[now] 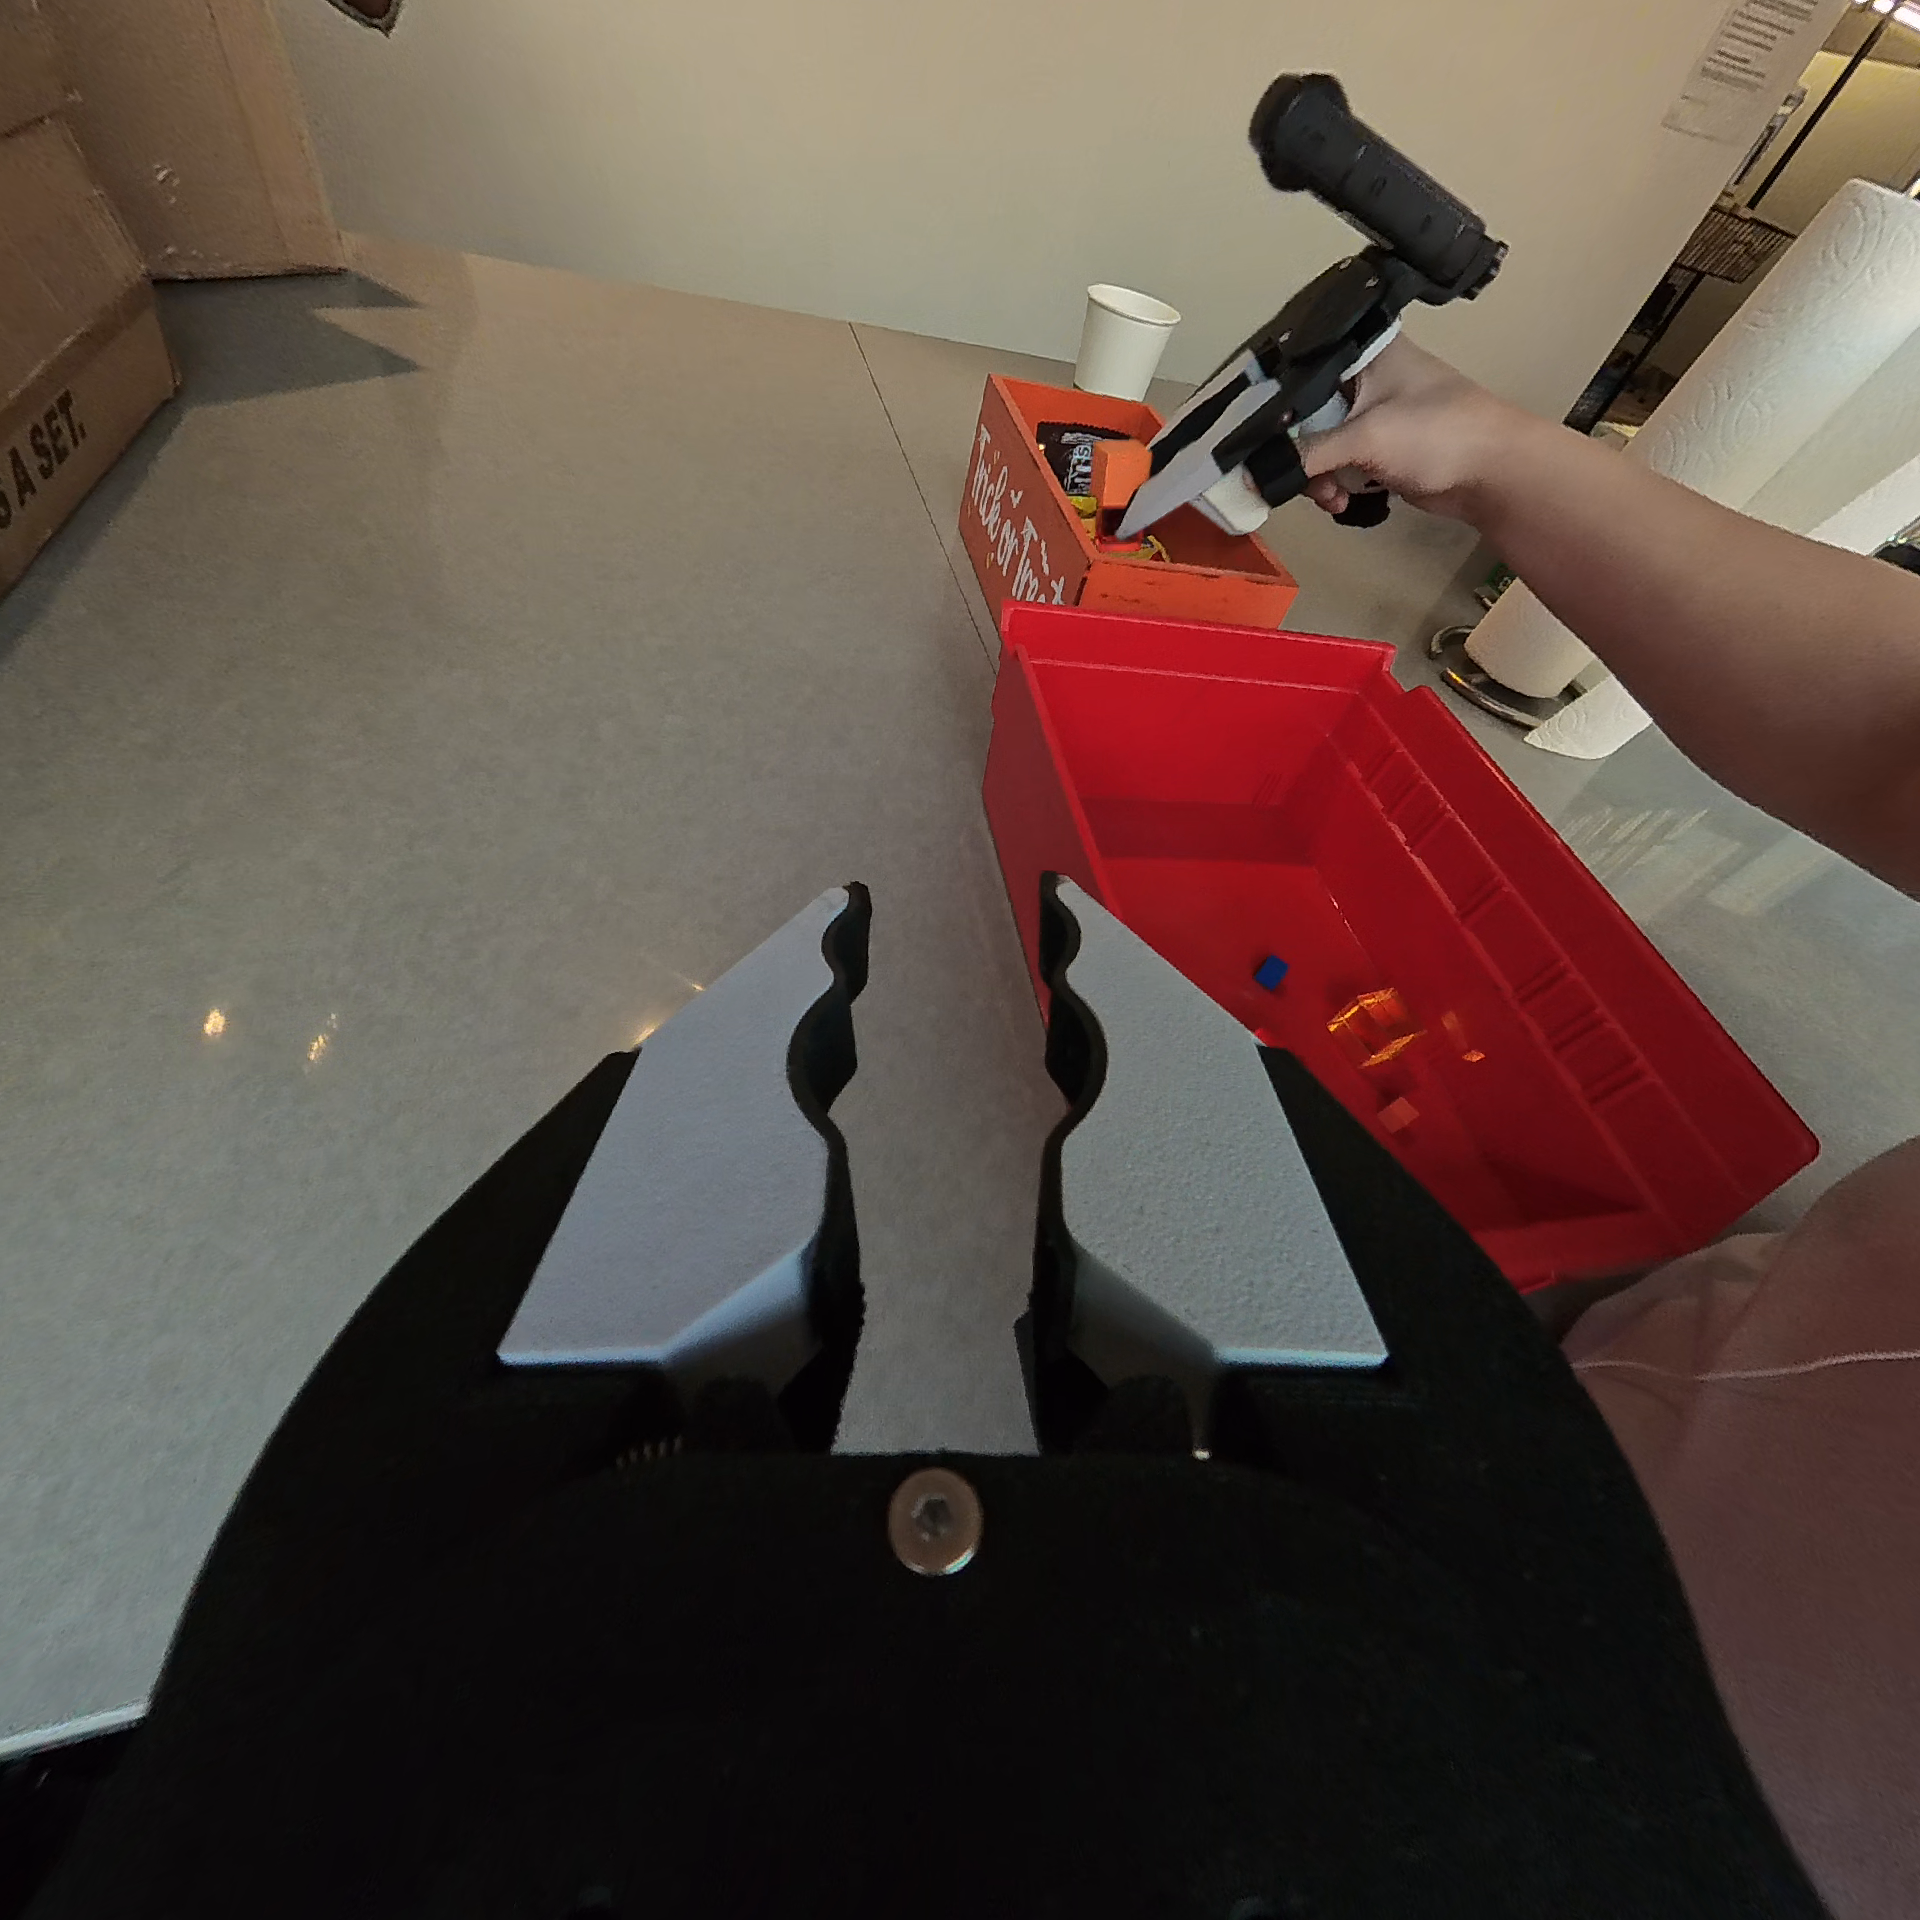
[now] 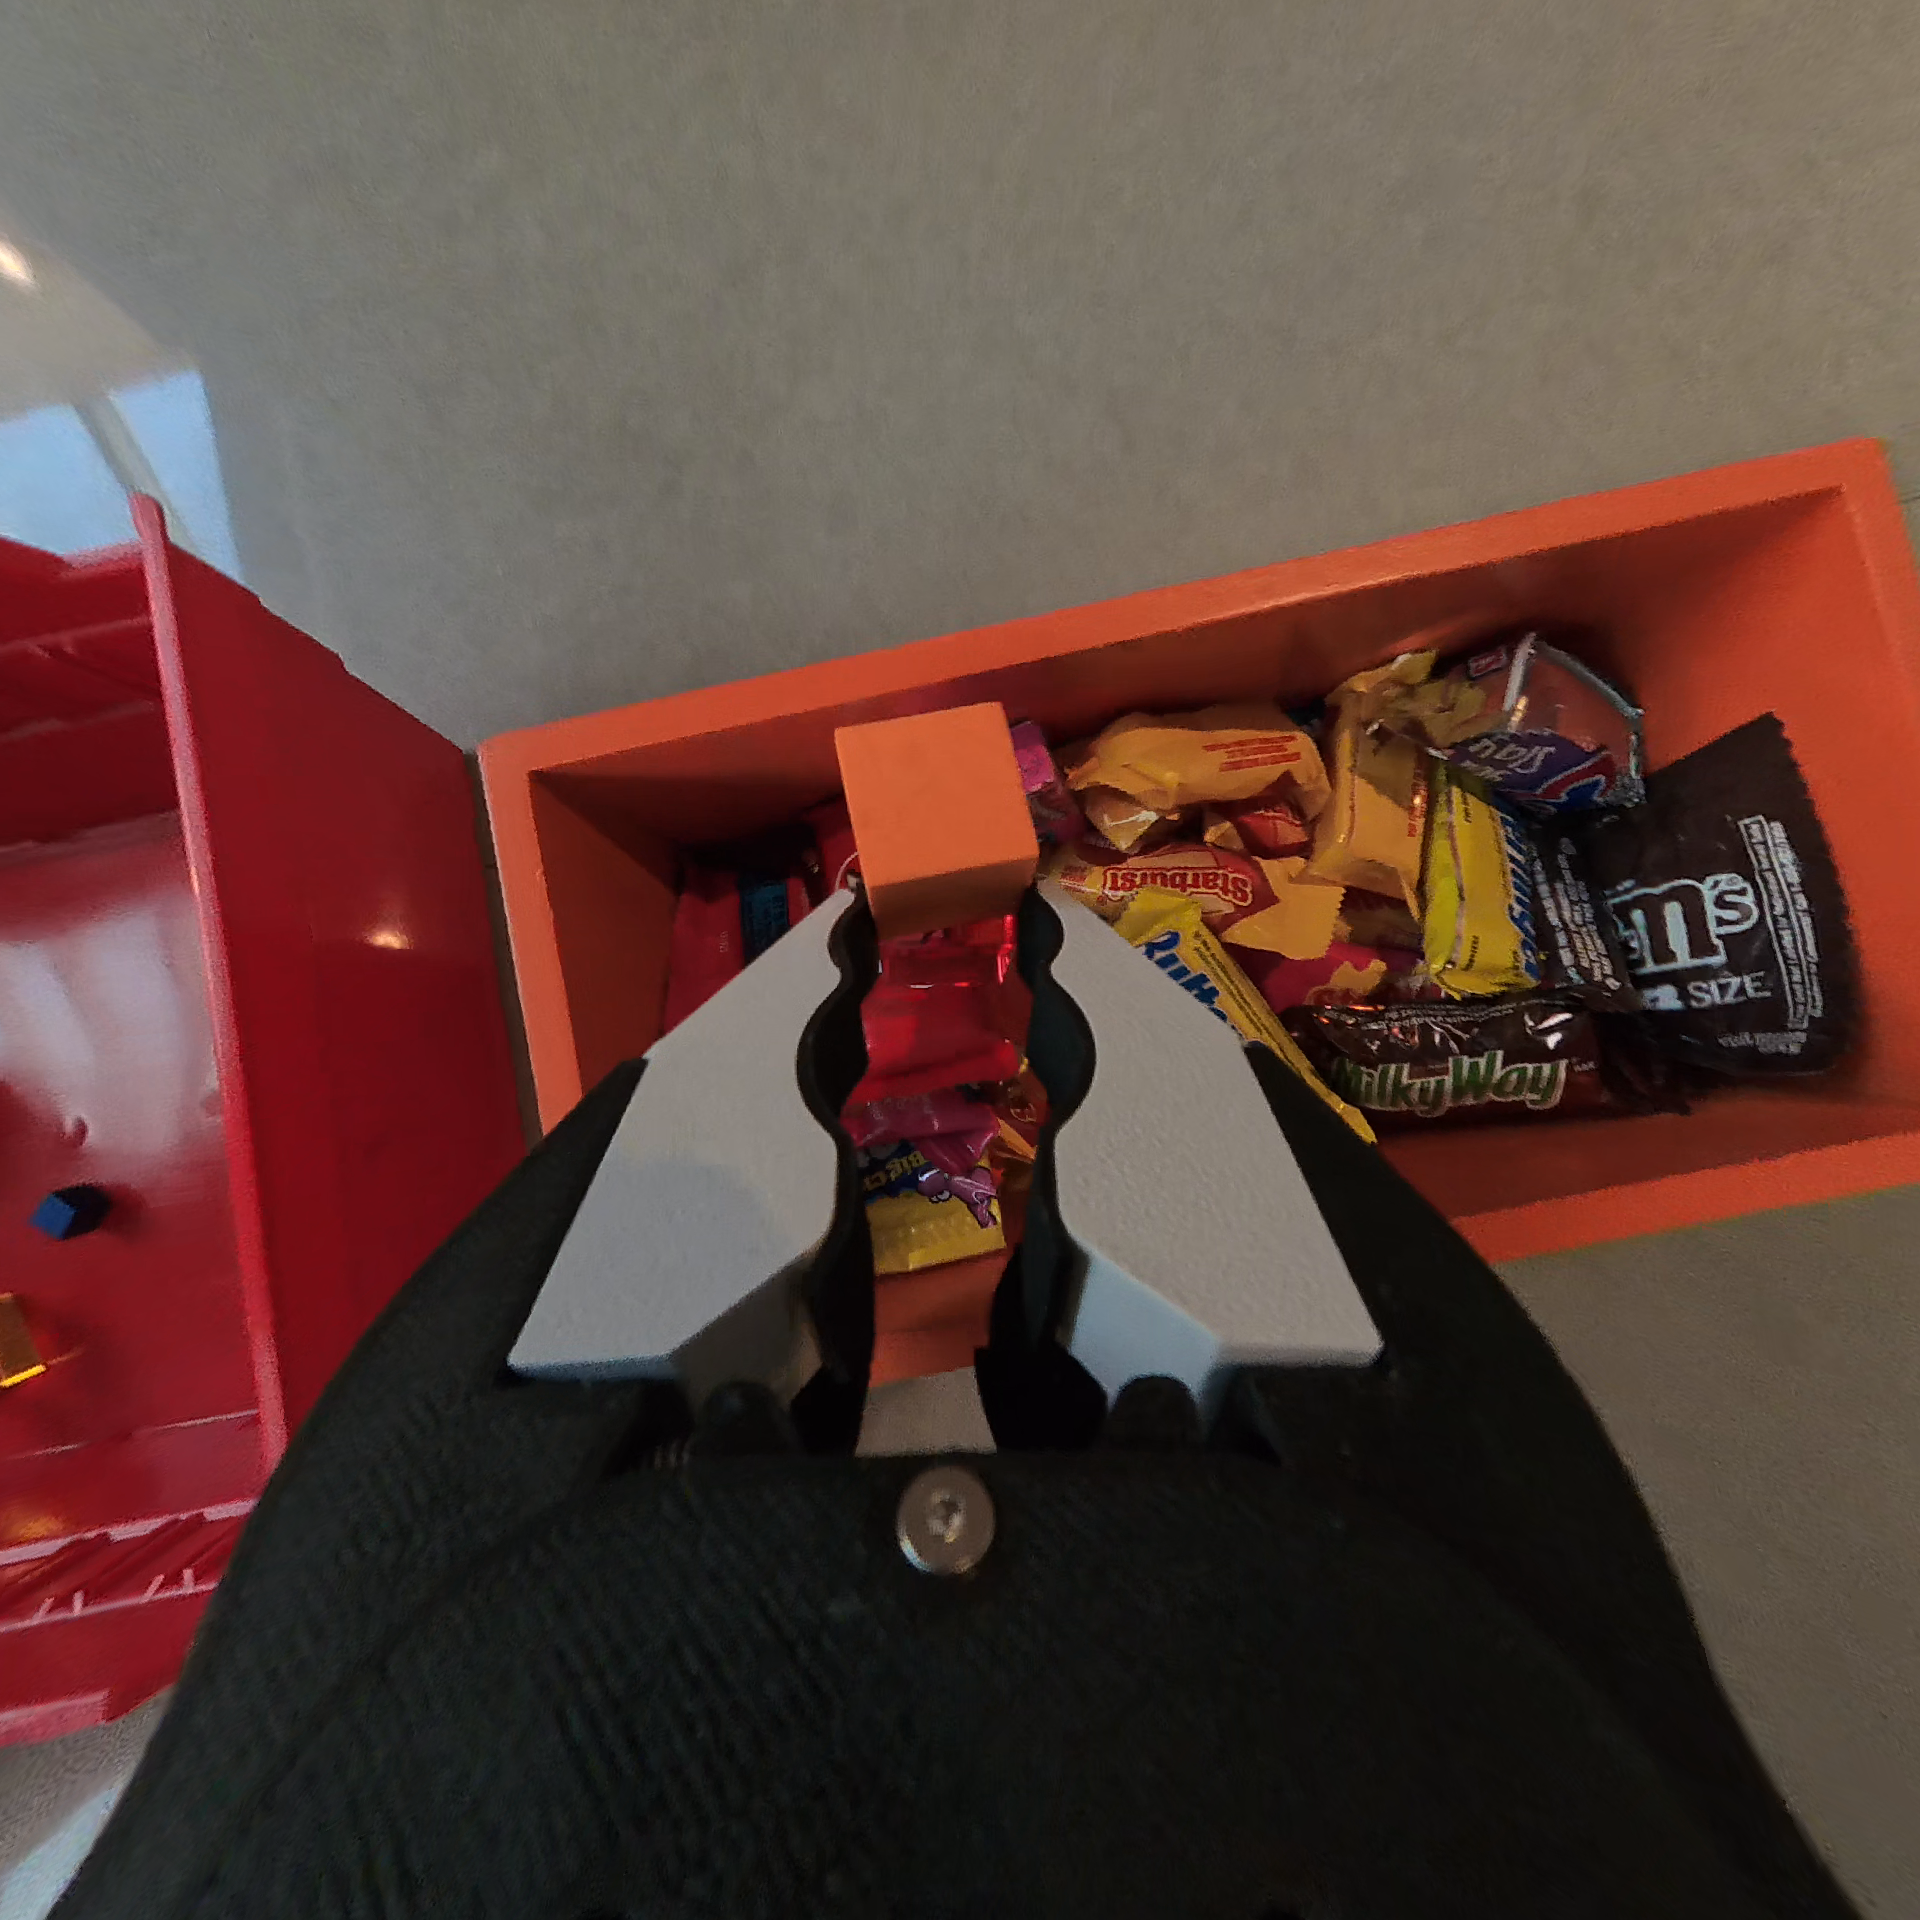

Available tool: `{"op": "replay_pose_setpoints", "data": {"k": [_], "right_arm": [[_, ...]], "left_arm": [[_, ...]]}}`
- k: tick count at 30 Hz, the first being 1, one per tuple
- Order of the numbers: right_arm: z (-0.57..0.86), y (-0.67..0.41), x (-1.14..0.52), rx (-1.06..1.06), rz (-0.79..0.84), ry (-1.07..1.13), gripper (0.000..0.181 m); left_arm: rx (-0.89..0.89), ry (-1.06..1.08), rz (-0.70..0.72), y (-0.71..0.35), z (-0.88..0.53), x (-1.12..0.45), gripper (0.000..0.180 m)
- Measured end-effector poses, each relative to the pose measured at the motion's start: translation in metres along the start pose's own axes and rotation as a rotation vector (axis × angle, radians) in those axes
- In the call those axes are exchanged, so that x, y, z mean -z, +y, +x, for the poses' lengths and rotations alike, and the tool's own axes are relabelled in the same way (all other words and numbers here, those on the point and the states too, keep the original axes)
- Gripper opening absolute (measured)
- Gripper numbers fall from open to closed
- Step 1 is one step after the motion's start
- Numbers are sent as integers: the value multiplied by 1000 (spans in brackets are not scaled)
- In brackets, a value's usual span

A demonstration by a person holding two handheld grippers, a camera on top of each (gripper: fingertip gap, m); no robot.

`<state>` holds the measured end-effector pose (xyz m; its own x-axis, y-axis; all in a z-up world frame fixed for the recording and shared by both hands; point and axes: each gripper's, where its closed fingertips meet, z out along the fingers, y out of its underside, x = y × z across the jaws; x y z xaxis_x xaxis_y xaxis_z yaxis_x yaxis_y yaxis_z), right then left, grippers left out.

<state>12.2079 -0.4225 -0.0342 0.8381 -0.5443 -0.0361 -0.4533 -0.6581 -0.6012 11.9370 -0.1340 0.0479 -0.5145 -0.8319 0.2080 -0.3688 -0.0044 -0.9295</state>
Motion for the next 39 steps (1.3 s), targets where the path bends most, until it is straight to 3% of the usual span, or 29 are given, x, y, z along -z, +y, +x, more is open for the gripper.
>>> {"op": "replay_pose_setpoints", "data": {"k": [4,9,16,19,23,27,35,36,37,39], "right_arm": [[4,-8,4,-91,80,-34,25],[0,-10,1,-118,63,-51,25],[-12,-7,6,-30,63,-111,25],[-15,-5,0,-10,23,-123,25],[-20,-8,-2,49,14,-116,25],[-20,-5,-1,90,24,-110,25],[-20,0,3,116,81,-130,25],[-20,0,2,120,82,-133,25],[-20,-1,1,123,83,-133,25],[-21,0,-2,130,71,-136,25]], "left_arm": [[6,15,-4,1,1,-4,31],[7,54,-2,-2,4,-13,31],[-205,364,101,-61,33,-86,44],[-342,544,3,-80,65,-151,42],[-505,628,-128,-98,86,-246,33],[-672,650,-342,-84,88,-314,46],[-807,694,-463,-60,98,-357,51],[-824,691,-476,-56,97,-360,46],[-835,706,-491,-52,97,-360,25],[-843,713,-493,-49,95,-361,23]]}}
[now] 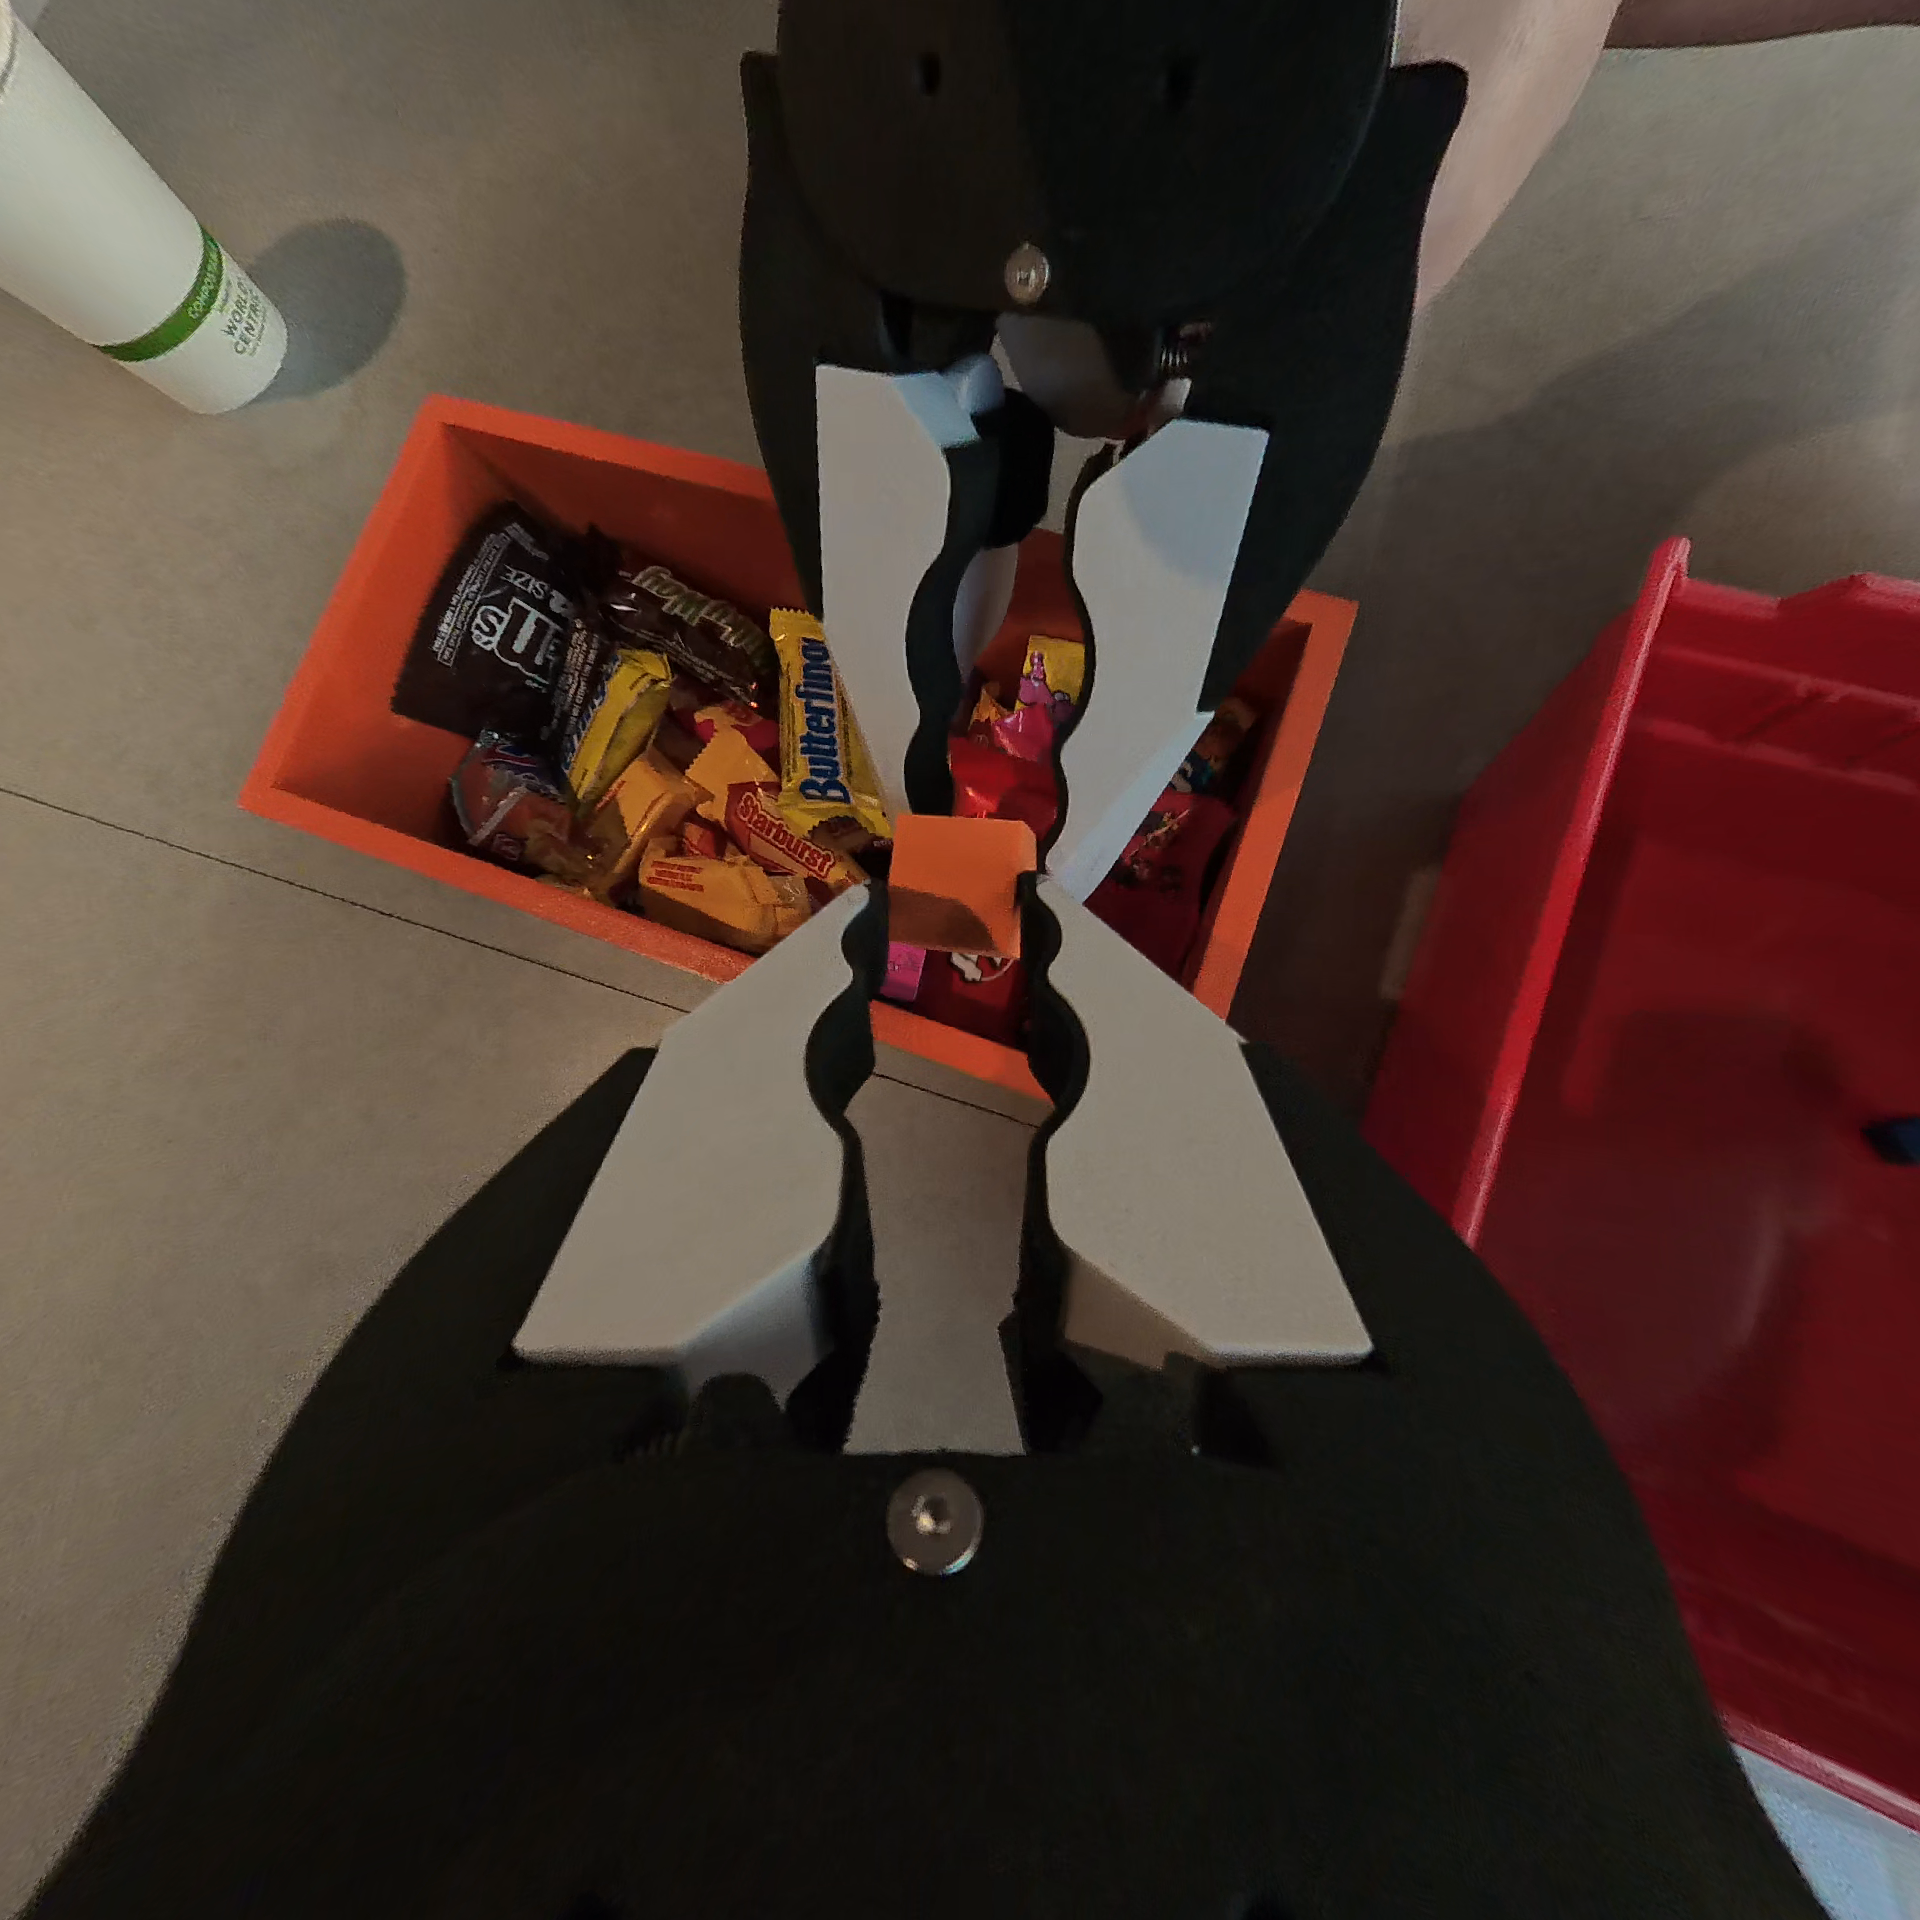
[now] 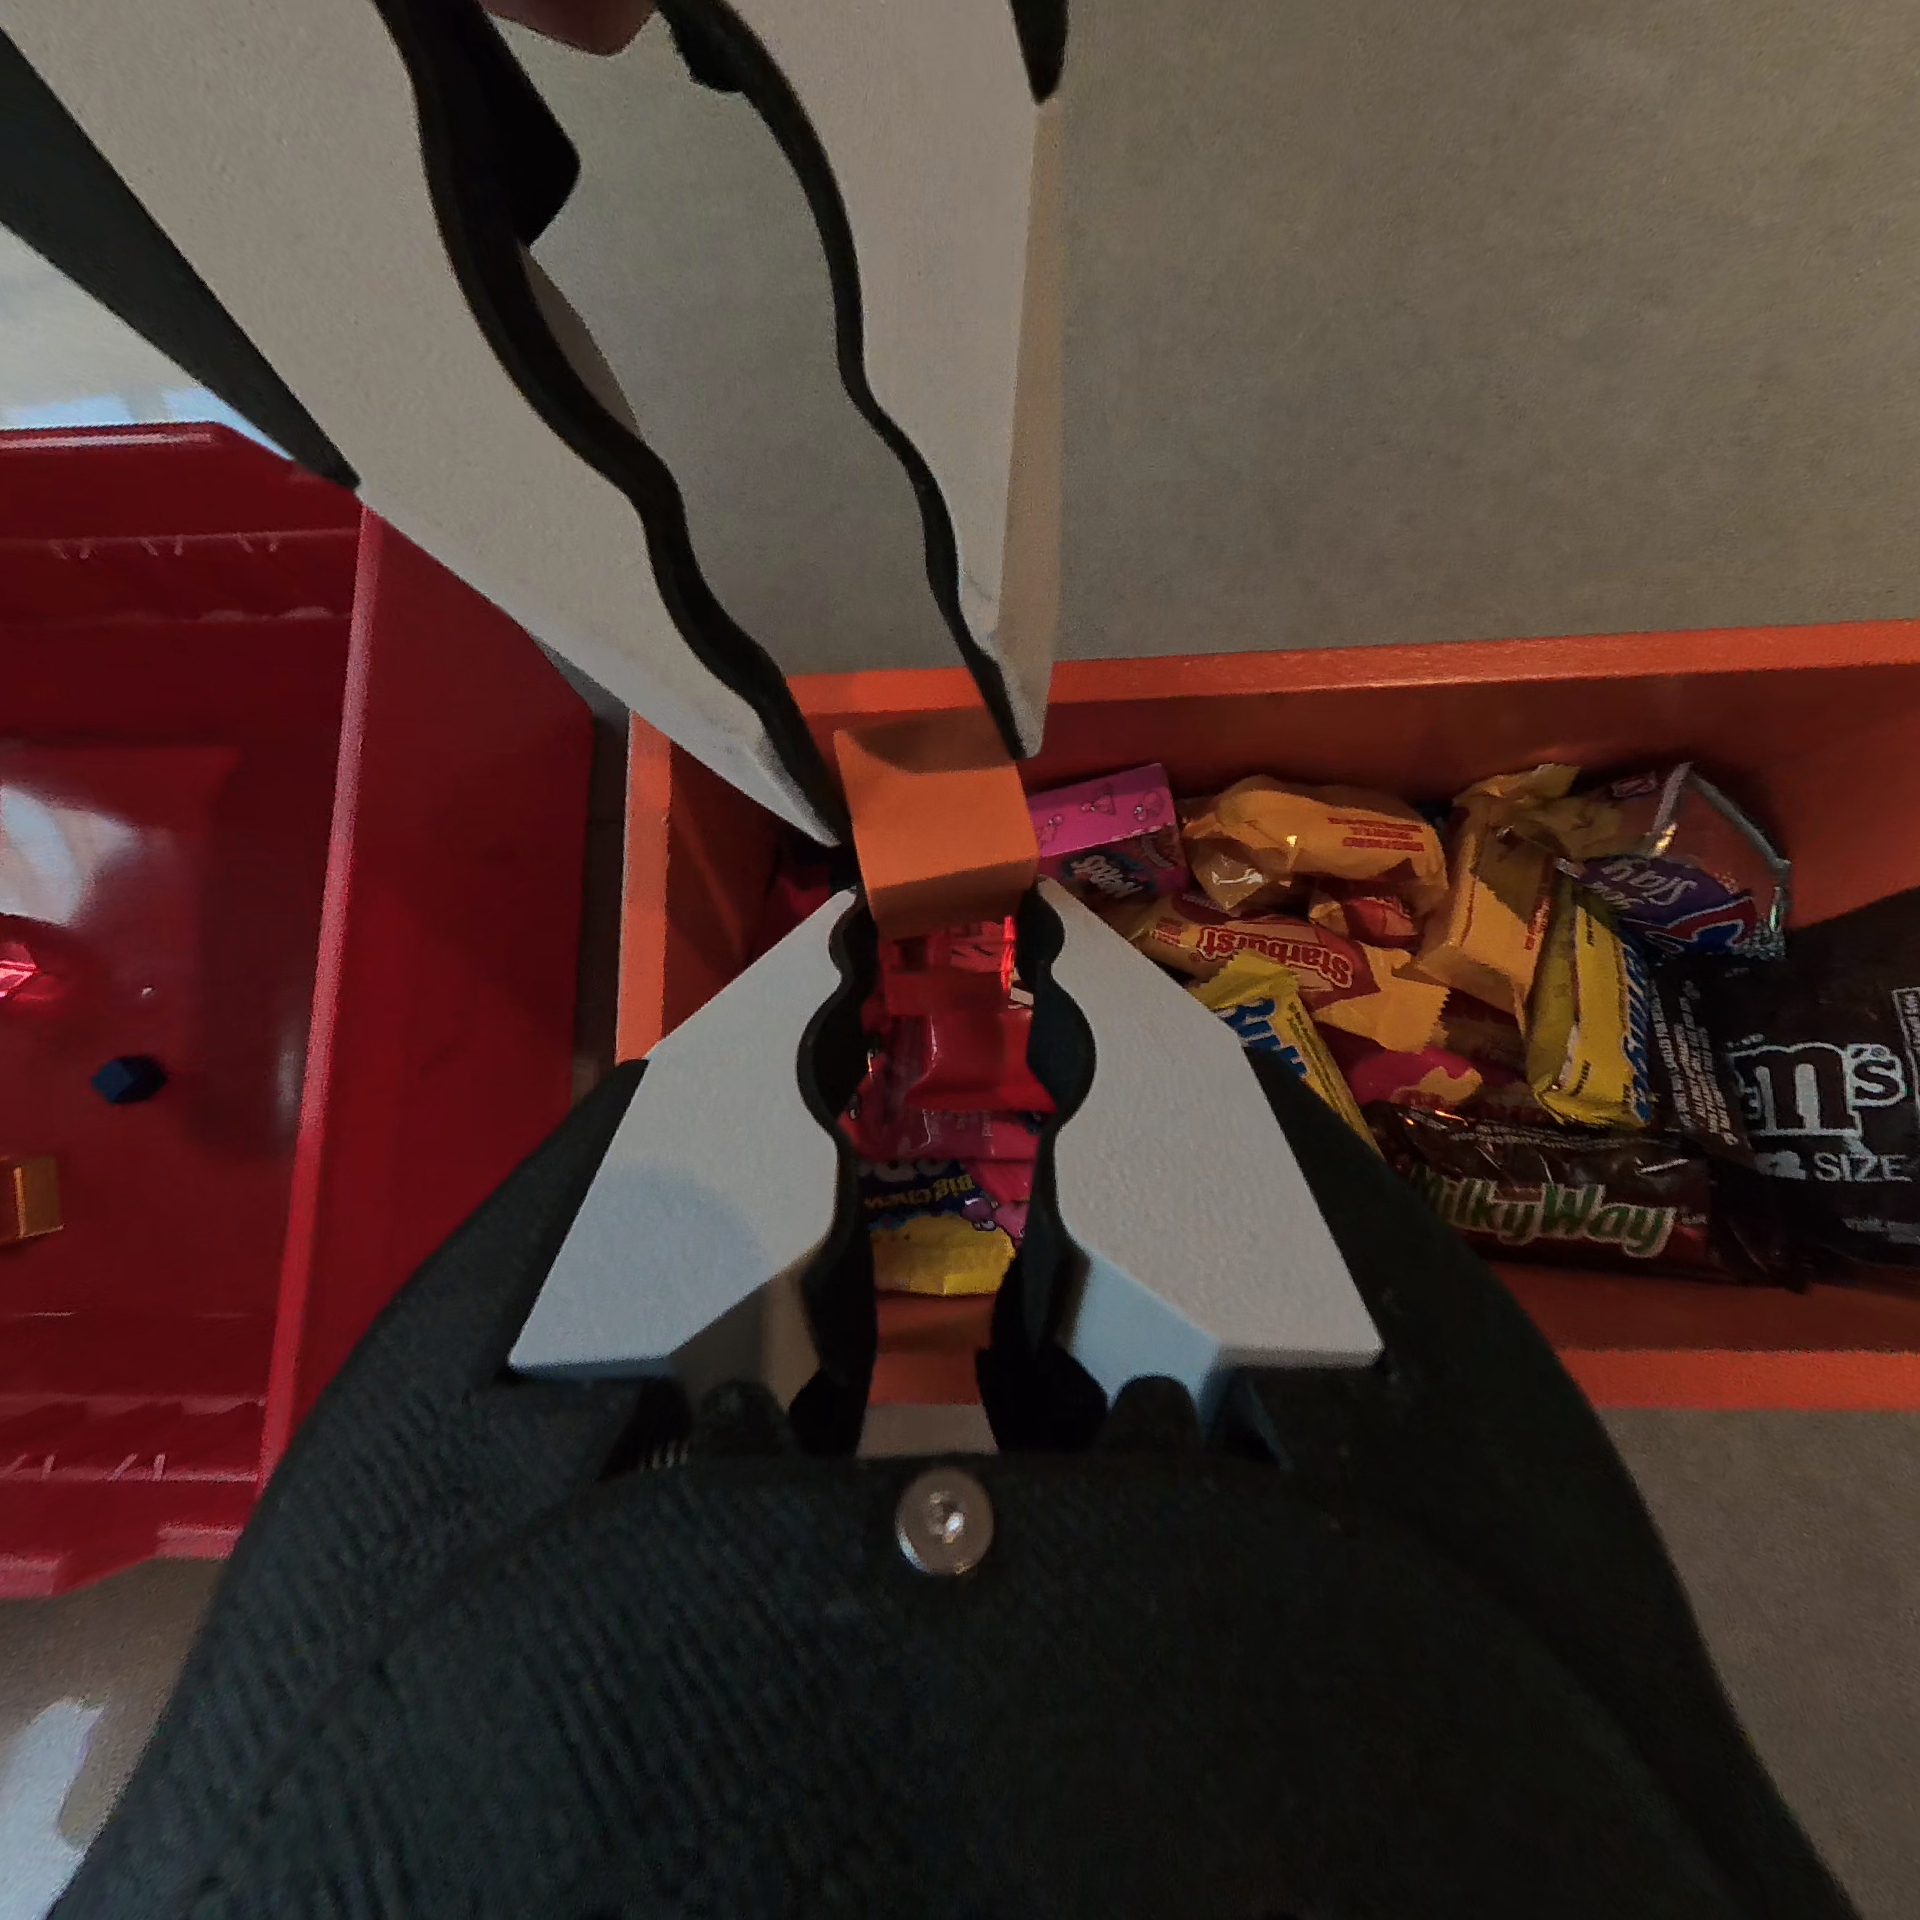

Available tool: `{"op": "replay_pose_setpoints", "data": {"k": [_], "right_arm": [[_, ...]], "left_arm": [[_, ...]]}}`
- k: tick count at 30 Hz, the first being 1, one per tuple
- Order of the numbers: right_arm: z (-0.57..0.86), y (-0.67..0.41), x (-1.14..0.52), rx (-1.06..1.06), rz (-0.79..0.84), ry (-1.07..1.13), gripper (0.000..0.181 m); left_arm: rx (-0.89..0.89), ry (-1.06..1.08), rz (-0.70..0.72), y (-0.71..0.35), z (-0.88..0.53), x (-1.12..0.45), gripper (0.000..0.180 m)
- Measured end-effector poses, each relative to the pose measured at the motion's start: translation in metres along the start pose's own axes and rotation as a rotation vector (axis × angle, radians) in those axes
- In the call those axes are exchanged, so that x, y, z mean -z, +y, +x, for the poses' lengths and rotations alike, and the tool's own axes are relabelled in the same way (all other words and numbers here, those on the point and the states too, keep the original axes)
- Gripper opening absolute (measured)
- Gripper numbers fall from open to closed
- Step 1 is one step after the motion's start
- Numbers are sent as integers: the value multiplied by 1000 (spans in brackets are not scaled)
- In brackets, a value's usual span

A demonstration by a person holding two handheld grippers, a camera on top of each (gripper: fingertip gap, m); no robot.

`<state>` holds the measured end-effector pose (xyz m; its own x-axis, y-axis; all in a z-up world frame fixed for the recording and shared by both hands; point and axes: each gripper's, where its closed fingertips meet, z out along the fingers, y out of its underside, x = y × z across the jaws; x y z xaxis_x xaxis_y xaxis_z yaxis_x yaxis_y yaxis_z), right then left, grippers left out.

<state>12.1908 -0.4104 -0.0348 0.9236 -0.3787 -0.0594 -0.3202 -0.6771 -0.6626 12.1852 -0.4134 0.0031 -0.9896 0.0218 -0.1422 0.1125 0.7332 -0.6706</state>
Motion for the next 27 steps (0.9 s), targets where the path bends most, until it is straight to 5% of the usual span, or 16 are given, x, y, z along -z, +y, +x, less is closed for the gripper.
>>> {"op": "replay_pose_setpoints", "data": {"k": [7,13,21,27], "right_arm": [[-3,-11,-4,-53,15,-56,26],[4,14,-11,-3,-99,-10,25],[-2,-4,16,37,6,5,25],[-22,-21,26,262,92,-18,26]], "left_arm": [[57,-38,48,11,2,19,0],[93,-71,115,13,1,33,0],[30,-22,48,0,9,11,50],[-154,-31,15,-13,19,11,28]]}}
